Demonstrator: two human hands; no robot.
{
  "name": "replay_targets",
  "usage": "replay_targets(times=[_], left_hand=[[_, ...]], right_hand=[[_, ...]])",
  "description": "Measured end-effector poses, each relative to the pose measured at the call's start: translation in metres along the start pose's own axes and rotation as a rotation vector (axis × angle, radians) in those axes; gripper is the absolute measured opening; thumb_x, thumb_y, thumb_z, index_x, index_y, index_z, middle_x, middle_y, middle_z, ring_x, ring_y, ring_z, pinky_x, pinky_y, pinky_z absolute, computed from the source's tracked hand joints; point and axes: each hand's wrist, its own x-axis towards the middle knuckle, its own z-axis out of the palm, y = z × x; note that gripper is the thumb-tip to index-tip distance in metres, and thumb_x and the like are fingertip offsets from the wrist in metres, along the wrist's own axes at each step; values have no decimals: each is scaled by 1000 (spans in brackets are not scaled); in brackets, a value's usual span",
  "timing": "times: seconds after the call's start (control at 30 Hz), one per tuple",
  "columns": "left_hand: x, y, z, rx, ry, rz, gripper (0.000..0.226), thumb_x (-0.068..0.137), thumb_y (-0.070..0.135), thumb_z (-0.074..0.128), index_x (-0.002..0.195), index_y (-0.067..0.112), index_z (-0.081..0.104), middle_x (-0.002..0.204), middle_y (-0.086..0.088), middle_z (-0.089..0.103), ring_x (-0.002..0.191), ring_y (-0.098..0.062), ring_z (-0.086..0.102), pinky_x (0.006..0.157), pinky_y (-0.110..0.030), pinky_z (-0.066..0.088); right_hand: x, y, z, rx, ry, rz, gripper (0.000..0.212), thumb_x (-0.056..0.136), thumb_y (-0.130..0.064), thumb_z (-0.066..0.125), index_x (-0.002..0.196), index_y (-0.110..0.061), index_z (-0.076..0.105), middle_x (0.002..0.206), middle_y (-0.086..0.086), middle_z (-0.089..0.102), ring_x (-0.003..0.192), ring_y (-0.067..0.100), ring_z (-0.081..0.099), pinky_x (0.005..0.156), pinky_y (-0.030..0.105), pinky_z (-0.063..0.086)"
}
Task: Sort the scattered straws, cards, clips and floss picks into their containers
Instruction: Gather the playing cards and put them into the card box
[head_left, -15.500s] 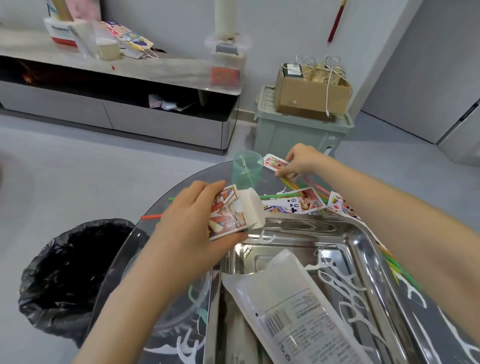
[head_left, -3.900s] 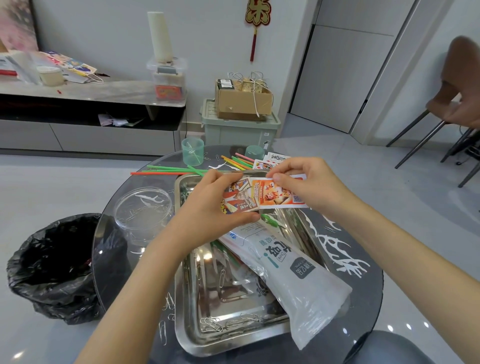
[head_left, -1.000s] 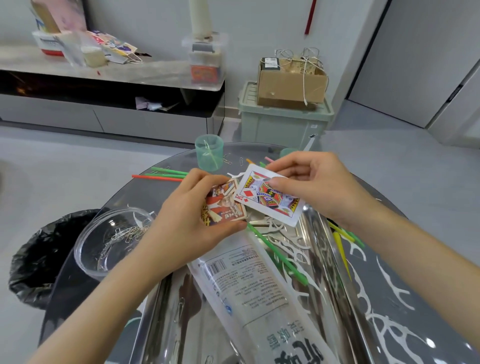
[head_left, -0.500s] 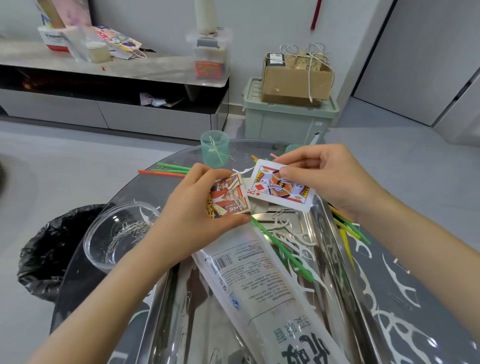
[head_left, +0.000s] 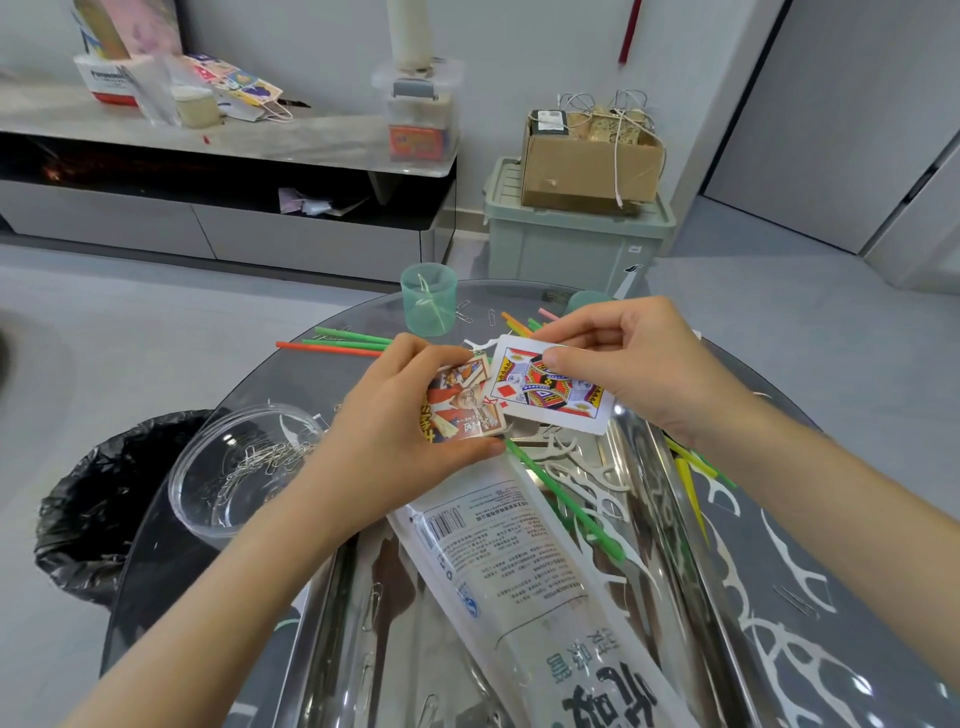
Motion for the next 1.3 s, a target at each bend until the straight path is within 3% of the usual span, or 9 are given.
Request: replay_targets(times=[0.43,0.57,0.67,0.83,0.93,1.03,1.13,1.2,1.3], left_hand=[[-1,7,-5,-13,-68,63,70,61,44,83,124,29,57,107,12,52,97,1,51,81,-9,37],[-1,13,-2,-44,-54,44,71,61,52,79,124,28,58,107,13,53,97,0,52,89,-26,43],[0,16,2,-93,-11,14,77,56,63,68,123,27,57,105,14,52,96,-1,53,84,-17,43],[-3,16,7,-127,19,49,69,62,52,75,123,25,57,103,9,50,92,0,53,76,-9,41],[-4,18,11,-143,30,76,56,65,45,75,113,21,61,103,3,53,91,-5,54,76,-11,42],[-4,23,15,-145,41,75,55,68,41,73,116,17,62,103,1,53,91,-8,54,78,-15,43],[-4,30,15,-107,29,100,66,71,57,65,129,28,54,102,7,49,91,-4,54,76,-8,40],[-1,31,15,-57,-35,112,65,74,57,62,135,38,48,104,7,46,93,-2,51,78,-4,37],[6,28,16,51,-123,97,51,77,60,54,125,44,52,106,9,40,95,7,46,77,1,32]], right_hand=[[11,-11,-12,-126,-335,97,17,81,-2,70,92,-15,75,71,2,73,65,8,67,59,15,52],[8,-6,5,-140,-147,82,11,84,-16,70,95,-17,69,78,-2,70,81,14,68,68,18,53],[3,-3,26,-88,92,73,30,94,-46,49,110,-22,57,104,-8,64,101,11,61,86,29,48],[-4,-1,55,-40,-125,148,108,61,-87,11,152,-29,7,155,-1,27,142,20,27,115,47,24],[-10,-1,65,-85,-134,86,103,63,-83,7,149,-31,-16,160,-6,1,147,13,-2,119,48,4],[-12,2,63,-58,-163,53,96,65,-82,7,144,-37,-24,160,-9,-4,147,11,-2,119,50,4],[-5,5,39,54,-198,77,93,70,-85,9,148,-38,-9,159,-2,15,144,19,21,117,47,18],[1,11,10,15,-137,71,90,75,-82,10,151,-33,12,155,-9,24,140,6,24,112,29,14],[18,32,-37,-194,39,44,57,96,-57,32,143,-27,39,146,-13,40,124,-2,36,98,18,22]])
